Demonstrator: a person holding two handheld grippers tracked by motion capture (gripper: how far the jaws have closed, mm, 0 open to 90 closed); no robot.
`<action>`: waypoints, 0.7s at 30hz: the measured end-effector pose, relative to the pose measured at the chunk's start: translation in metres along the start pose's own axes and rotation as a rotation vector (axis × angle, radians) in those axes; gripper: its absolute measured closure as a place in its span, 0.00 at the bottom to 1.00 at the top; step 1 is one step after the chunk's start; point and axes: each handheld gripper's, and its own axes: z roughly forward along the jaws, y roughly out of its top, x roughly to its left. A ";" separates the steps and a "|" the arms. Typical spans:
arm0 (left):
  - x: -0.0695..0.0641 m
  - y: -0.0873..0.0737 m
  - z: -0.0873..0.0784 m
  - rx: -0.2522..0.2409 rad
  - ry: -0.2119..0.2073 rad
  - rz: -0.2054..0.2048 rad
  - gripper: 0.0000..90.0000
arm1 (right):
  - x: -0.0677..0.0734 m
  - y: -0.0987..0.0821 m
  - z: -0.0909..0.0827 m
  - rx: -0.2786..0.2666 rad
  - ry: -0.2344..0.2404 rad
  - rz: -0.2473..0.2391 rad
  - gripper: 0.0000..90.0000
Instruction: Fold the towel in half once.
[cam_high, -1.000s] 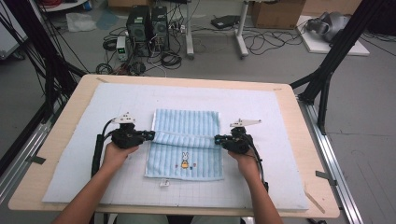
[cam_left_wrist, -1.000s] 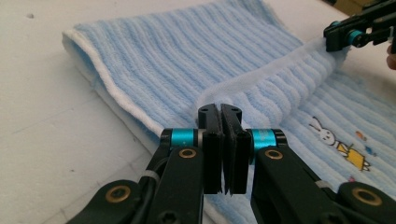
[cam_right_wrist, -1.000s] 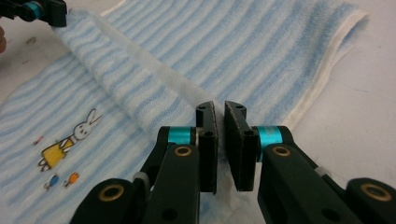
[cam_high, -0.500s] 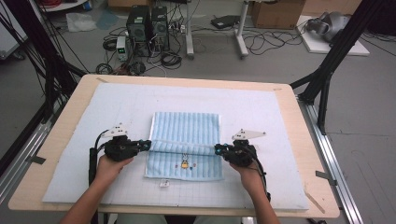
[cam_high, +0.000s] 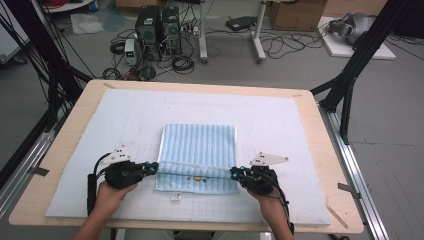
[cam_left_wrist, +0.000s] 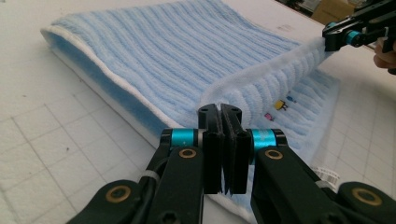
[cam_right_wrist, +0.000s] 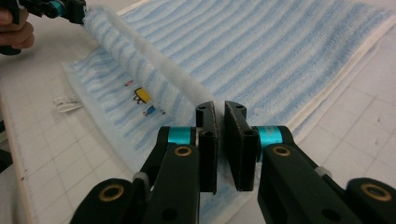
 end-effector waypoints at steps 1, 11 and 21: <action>-0.001 -0.001 -0.001 0.001 0.000 0.001 0.97 | 0.002 -0.001 -0.001 0.000 -0.001 0.000 0.93; -0.011 -0.012 -0.009 0.023 -0.027 -0.020 0.96 | 0.014 -0.010 -0.008 0.023 -0.006 -0.024 0.92; -0.006 -0.011 -0.022 -0.052 -0.015 -0.103 0.69 | 0.012 -0.015 -0.012 0.005 0.019 0.028 0.75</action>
